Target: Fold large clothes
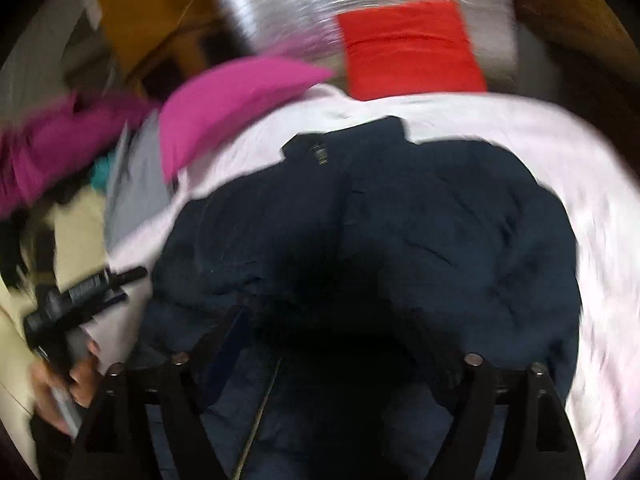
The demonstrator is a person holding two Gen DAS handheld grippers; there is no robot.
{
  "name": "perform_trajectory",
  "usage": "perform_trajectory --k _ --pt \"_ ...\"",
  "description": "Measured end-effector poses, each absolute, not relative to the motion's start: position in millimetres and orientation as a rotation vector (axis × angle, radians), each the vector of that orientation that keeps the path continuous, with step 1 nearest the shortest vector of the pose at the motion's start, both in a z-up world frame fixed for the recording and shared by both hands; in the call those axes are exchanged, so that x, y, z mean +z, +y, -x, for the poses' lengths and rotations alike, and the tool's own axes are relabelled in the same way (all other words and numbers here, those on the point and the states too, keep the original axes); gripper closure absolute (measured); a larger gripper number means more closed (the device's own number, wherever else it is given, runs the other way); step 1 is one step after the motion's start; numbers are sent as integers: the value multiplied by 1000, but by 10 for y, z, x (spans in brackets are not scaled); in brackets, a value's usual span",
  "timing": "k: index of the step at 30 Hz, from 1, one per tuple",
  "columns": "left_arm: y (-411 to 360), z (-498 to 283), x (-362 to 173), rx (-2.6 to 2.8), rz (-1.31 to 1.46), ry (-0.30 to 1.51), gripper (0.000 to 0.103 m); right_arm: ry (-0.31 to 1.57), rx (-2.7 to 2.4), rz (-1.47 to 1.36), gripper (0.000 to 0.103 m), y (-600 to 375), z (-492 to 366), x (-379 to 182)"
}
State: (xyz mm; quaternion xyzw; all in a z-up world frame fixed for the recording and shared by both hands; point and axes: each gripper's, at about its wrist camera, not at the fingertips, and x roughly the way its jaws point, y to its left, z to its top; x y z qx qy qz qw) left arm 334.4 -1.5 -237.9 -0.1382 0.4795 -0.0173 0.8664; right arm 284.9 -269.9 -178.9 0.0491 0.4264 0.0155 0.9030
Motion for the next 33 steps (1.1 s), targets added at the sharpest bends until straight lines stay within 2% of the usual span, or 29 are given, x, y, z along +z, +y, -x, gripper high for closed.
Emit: perform_trajectory --k 5,8,10,12,16,21,27,30,31,32,33 --pt "-99 -3441 -2396 -33 303 1049 18 884 -48 195 18 -2252 -3301 -1926" --pt "-189 -3434 -2389 -22 267 1060 18 787 -89 182 22 -2268 -3392 -1777" --pt "-153 -3432 -2415 -13 250 1067 18 696 -120 83 27 -2445 -3342 -1609" --pt "-133 -3412 -2415 -14 256 1076 18 647 -155 -125 27 -2802 -3280 -1514" --pt "-111 -3463 -2414 -17 256 1079 18 628 -201 -630 27 -3797 -2955 -1762" --pt "-149 -3475 -2407 -22 257 1077 18 674 -130 -903 24 -4312 -2679 -2249" --pt "-100 -3456 -2354 -19 272 1060 18 648 -26 -1148 24 -4588 -2685 -2543" --pt "-44 -3492 -2367 -8 290 1064 18 672 -29 -1160 39 -4545 -2822 -2585" --pt "-36 -3507 -2377 -5 294 1068 18 692 -36 -1146 55 -4537 -2870 -2593" --pt "-21 -3522 -2388 -2 299 1072 18 702 -39 -1138 76 -4524 -2898 -2598" --pt "-14 -3532 -2397 1 299 1075 18 713 -35 -1130 81 -4499 -2899 -2597"
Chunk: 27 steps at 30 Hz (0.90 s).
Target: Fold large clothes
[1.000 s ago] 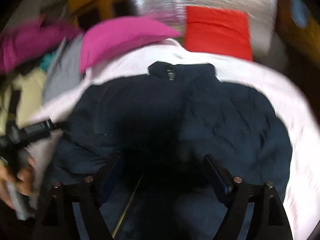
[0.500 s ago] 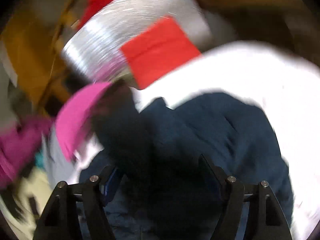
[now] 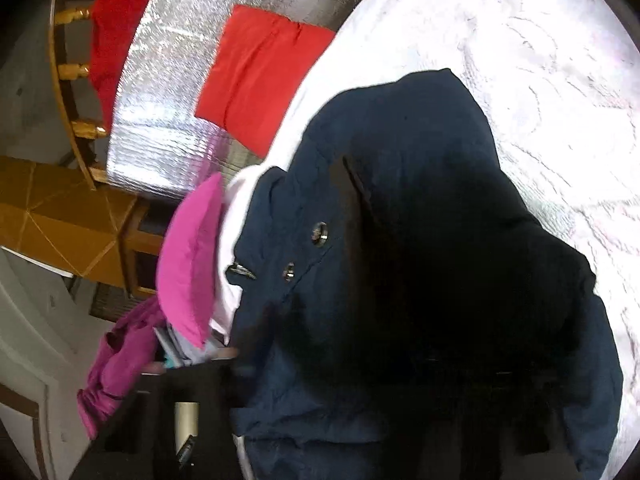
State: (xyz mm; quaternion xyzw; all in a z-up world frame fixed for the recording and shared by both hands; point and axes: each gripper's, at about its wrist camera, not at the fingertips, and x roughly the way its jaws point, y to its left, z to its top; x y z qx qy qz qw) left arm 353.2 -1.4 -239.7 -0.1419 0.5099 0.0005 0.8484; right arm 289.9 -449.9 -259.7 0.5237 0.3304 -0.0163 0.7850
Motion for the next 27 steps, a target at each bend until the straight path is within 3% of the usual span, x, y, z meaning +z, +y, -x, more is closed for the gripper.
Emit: perform_trajectory --k 2,7,13,16,18,20,21,22,27 --pt "-11 -3543 -2408 7 297 1077 18 687 -42 -1096 88 -4447 -2846 -2515" --pt "-11 -3535 -2371 8 282 1057 18 529 -110 -919 90 -4301 -2625 -2018" --pt "-74 -3589 -2494 2 247 1118 18 733 -220 -823 88 -4247 -2774 -2295" --pt "-85 -3586 -2496 5 226 1117 18 728 -197 -865 84 -4283 -2695 -2286" --pt "-63 -3575 -2463 17 222 1098 18 707 -200 -859 72 -4341 -2569 -2213" --pt "-36 -3566 -2436 33 220 1079 18 640 -195 -847 40 -4434 -2411 -2080" --pt "-16 -3566 -2419 39 223 1069 18 593 -207 -833 34 -4489 -2298 -1998" --pt "5 -3567 -2407 44 228 1062 18 571 -233 -813 30 -4538 -2179 -1929" --pt "106 -3605 -2390 25 291 1040 18 668 -276 -813 30 -4788 -2208 -2045"
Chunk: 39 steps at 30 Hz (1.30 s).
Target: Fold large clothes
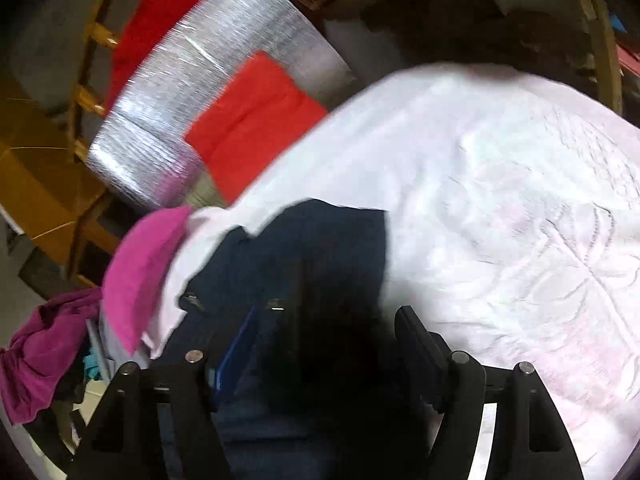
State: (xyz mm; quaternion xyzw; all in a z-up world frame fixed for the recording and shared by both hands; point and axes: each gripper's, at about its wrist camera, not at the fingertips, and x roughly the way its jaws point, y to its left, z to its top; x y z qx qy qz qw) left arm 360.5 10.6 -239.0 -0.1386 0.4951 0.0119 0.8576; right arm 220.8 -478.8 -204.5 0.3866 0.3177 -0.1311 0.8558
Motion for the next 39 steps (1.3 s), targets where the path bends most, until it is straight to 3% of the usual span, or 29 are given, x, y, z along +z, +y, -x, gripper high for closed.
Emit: perform_trajectory --k 5,9,10,13,14,20,24,28,33,35,39 --pt "205 -3679 -2525 -33 409 1091 18 798 -173 -911 28 -4842 -2456 -2433" --pt "158 -3707 -2559 -21 404 1095 18 793 -153 -839 26 -4641 -2604 -2389" --pt "127 -3704 -2545 -15 386 1086 18 790 -150 -815 30 -4588 -2623 -2356" --pt "-10 -3686 -2449 3 302 1035 18 738 -192 -647 58 -4397 -2635 -2114" --pt "-53 -3691 -2437 5 279 1023 18 725 -202 -620 62 -4379 -2642 -2081" --pt "-146 -3757 -2588 36 186 1093 18 814 -292 -567 63 -4391 -2725 -2359" --pt "-121 -3736 -2505 53 169 1060 18 812 -296 -587 56 -4408 -2624 -2197" --pt "-133 -3619 -2293 98 121 946 18 734 -319 -579 32 -4376 -2335 -1898" --pt "-196 -3471 -2069 8 141 853 18 638 -247 -618 32 -4231 -1972 -1637" --pt "-246 -3481 -2073 -65 168 880 18 639 -160 -682 26 -4157 -1895 -1649" --pt "-471 -3410 -2215 -168 163 985 18 734 -14 -811 24 -3937 -1968 -1911"
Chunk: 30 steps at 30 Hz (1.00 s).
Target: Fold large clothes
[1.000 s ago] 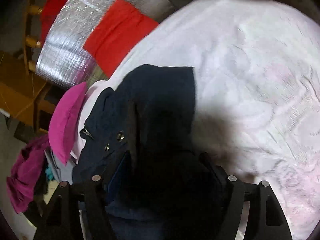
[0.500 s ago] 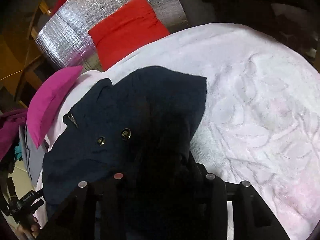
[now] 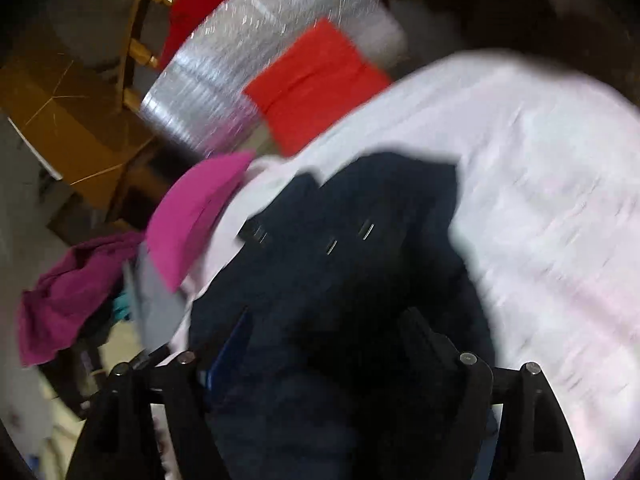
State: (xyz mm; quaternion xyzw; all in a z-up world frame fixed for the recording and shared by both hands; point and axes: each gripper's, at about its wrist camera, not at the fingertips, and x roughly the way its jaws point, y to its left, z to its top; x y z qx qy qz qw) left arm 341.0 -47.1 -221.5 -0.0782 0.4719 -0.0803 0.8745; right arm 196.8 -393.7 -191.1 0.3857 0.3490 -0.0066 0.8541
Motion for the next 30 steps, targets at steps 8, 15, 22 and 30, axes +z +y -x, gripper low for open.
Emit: perform_trajectory --k 8,15,22,30 --pt "-488 -3412 -2643 -206 326 1211 18 884 22 -1047 24 -3787 -2348 -2602" --pt "-456 -3552 -2735 -172 443 1218 17 759 -65 -1120 25 -4051 -2668 -2687" --pt "-385 -3673 -2752 -179 550 1173 19 729 -133 -1131 70 -4142 -2737 -2724" --pt "-442 -3579 -2674 -190 510 1130 65 671 -152 -955 82 -3961 -2649 -2444"
